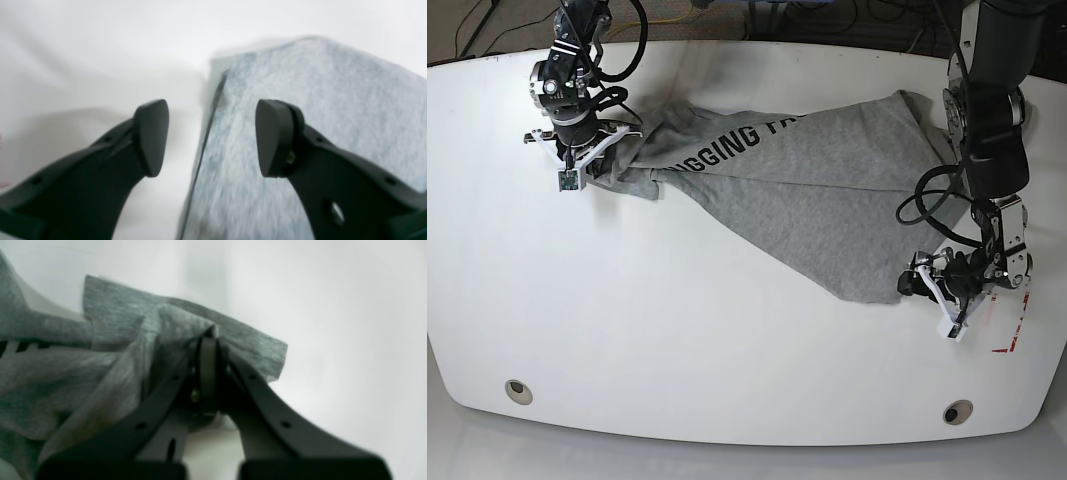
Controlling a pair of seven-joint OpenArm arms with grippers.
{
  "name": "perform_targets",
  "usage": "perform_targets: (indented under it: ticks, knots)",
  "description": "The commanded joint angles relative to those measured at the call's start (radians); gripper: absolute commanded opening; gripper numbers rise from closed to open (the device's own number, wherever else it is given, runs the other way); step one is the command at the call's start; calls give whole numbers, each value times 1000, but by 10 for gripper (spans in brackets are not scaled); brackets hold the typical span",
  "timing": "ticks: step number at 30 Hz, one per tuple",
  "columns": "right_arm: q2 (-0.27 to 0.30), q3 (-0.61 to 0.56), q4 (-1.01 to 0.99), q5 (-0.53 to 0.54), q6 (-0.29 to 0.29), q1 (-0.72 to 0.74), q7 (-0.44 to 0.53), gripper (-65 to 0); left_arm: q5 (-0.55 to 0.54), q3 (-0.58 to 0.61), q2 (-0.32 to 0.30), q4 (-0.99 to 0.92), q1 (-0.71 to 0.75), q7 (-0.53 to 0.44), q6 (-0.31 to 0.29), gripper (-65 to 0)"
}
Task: Layout the t-shirt on the table in an organized manner, then fold the t-shirt properly
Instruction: 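Release the left gripper and regrasp the shirt's hanging corner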
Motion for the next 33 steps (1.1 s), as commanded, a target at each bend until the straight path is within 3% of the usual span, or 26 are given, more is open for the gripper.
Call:
perform_targets:
  ticks: [1, 9, 21, 25, 28, 29, 33]
  knots:
    - [6, 3, 22, 4, -1, 6, 23, -650, -17, 12, -7, -42, -40, -73, -5, -261]
    - [6, 4, 22, 4, -1, 6, 23, -650, -15, 66, 7, -158, -41, -158, 30, -261]
    - [4, 1, 22, 4, -1, 8, 23, -650, -15, 120, 49, -154, -34, -123, 25, -271]
    - [4, 1, 22, 4, -1, 8, 23, -650, -15, 120, 49, -140, -34, -100, 25, -396]
    - [4, 1, 22, 4, -1, 8, 23, -650, -15, 120, 49, -135, -34, -100, 33, -533]
    - [4, 1, 22, 4, -1, 8, 23, -650, -14, 120, 49, -135, -34, -100, 34, -611]
    - [4, -1, 22, 4, -1, 8, 23, -650, -14, 120, 44, -135, -34, -100, 34, -650]
